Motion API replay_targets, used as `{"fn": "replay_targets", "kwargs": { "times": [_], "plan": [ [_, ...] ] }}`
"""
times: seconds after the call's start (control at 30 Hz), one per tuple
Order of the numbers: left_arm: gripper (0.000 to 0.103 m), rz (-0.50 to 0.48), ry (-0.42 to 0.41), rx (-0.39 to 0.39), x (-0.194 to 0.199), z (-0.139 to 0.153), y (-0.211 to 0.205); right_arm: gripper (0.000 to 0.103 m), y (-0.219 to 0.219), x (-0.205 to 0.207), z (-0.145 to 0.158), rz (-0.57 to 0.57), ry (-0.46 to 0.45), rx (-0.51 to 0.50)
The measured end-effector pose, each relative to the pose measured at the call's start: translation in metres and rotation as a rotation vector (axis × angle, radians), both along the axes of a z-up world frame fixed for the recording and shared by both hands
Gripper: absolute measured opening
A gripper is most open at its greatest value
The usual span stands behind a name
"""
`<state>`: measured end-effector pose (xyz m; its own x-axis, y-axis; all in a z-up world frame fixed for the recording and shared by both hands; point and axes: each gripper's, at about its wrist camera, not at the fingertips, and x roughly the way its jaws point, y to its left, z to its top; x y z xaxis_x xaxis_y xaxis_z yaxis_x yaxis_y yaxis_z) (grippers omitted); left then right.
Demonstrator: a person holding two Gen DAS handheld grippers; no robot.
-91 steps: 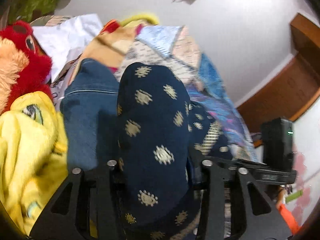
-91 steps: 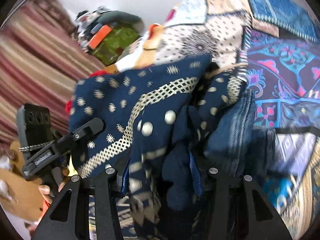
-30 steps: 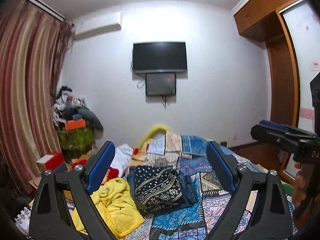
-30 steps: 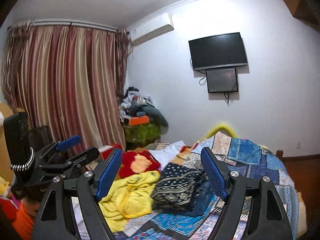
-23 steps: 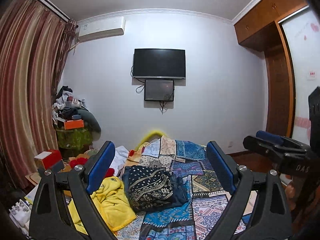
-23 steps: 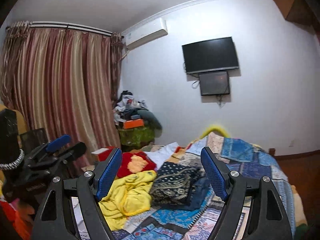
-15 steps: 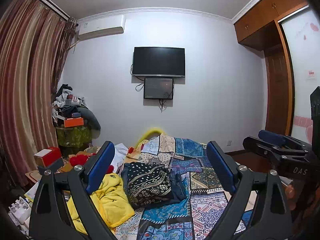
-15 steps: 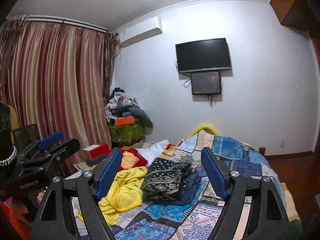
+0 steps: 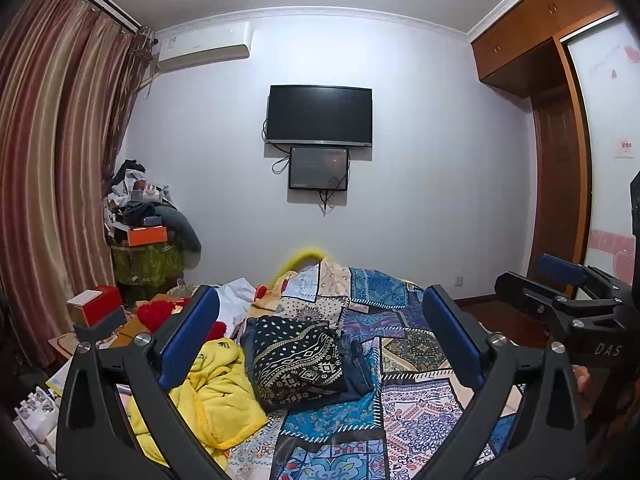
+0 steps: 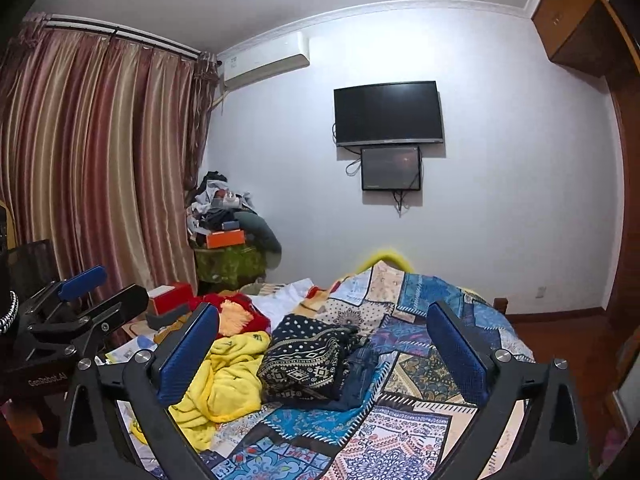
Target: Fold large clothes
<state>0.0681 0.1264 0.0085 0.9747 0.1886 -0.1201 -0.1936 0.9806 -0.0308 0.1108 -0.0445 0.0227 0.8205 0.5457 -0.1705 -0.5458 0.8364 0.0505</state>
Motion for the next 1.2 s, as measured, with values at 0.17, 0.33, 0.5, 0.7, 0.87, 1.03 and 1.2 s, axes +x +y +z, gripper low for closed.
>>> {"fn": "replay_targets", "kwargs": {
  "times": [0.17, 0.33, 0.5, 0.7, 0.87, 1.03, 1.2],
  "plan": [
    [0.103, -0.002, 0.009, -0.014, 0.002, -0.003, 0.0, 0.103, 0.0, 0.0, 0.0, 0.0, 0.003, 0.0],
    [0.103, -0.002, 0.009, -0.016, 0.0, -0.003, 0.001, 0.103, 0.001, -0.001, -0.002, 0.006, 0.004, -0.013],
    [0.103, -0.002, 0.012, -0.017, 0.002, -0.004, 0.001, 0.103, 0.002, -0.001, -0.004, 0.013, 0.01, -0.017],
    [0.103, -0.002, 0.018, -0.027, 0.004, -0.006, 0.0, 0.103, 0.0, 0.001, -0.007, 0.012, 0.02, -0.018],
    [0.103, -0.003, 0.019, -0.024, 0.004, -0.006, 0.0, 0.103, -0.001, 0.001, -0.007, 0.009, 0.021, -0.014],
    [0.103, -0.01, 0.019, -0.033, 0.005, -0.006, 0.0, 0.103, 0.0, 0.003, -0.008, 0.006, 0.021, -0.022],
    [0.103, -0.032, 0.024, -0.054, 0.006, -0.006, 0.004, 0.103, 0.001, 0.005, -0.01, -0.009, 0.023, -0.028]
  ]
}}
